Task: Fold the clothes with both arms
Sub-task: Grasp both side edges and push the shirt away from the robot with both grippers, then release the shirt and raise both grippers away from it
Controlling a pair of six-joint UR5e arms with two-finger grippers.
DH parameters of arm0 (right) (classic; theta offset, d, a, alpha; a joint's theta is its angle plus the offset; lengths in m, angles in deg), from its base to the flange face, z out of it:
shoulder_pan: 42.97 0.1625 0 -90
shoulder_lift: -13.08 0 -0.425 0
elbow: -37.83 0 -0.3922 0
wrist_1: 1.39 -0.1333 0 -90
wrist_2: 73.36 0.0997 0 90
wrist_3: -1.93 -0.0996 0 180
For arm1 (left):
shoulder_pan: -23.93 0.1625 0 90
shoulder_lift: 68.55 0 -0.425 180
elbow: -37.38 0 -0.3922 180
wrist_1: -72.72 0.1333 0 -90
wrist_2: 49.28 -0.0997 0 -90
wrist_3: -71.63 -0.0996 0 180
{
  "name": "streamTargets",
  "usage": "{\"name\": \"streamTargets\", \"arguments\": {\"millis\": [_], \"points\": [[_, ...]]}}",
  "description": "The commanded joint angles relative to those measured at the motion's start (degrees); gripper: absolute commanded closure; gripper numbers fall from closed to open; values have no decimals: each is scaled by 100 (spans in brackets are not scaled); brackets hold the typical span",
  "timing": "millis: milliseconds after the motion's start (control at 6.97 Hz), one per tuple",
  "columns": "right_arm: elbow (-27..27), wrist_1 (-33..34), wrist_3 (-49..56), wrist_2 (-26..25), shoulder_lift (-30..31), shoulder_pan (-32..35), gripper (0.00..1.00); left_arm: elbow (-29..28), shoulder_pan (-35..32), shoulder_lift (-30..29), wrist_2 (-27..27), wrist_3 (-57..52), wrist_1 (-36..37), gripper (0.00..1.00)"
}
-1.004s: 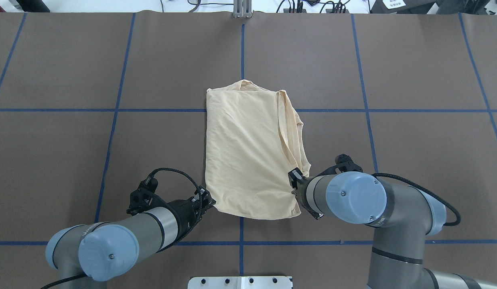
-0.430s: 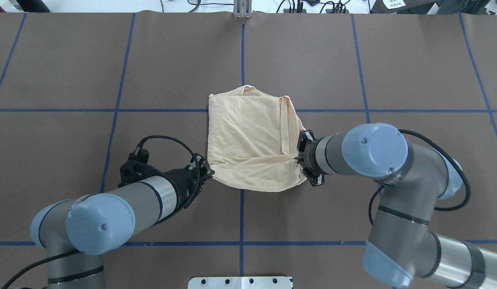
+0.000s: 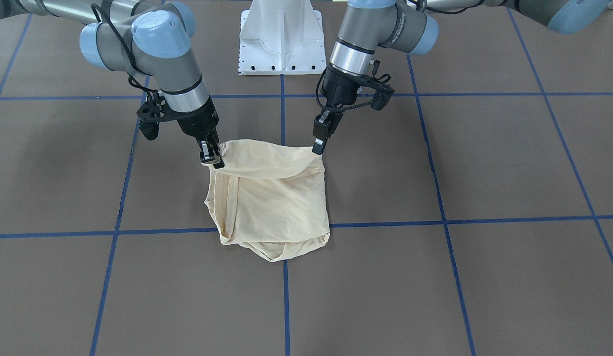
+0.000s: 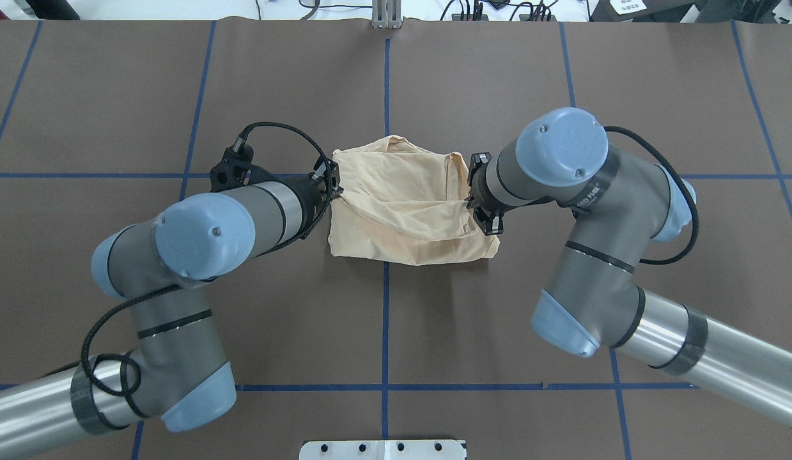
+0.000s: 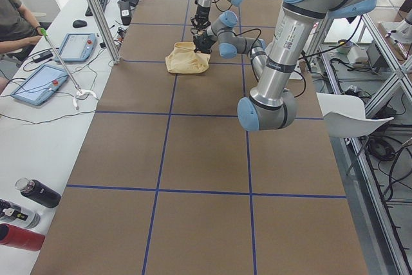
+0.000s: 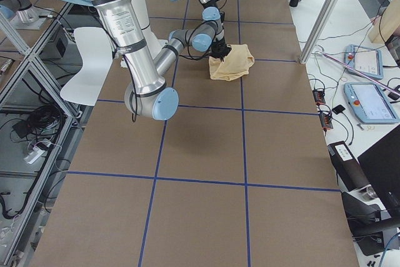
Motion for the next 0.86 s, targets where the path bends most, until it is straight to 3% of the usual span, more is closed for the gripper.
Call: {"name": "streamTargets", "arguments": {"millis": [0,287,574,717], "points": [[1110,-9,376,422,-757,414,100,-1038,-490,-472,76,-432,-460,100],[2209,-847,562,440,-1076,590,100,-1953,-702,-807,286,-486,-1031,100],[2783,-976,1009,817,-1392,845,100,-2735,-878,-1053,313,-625,-1602,100],[3055,-976,1185,827,-1584,915,99,-2974,-948,-1098,313,-740,-1814,91]]}}
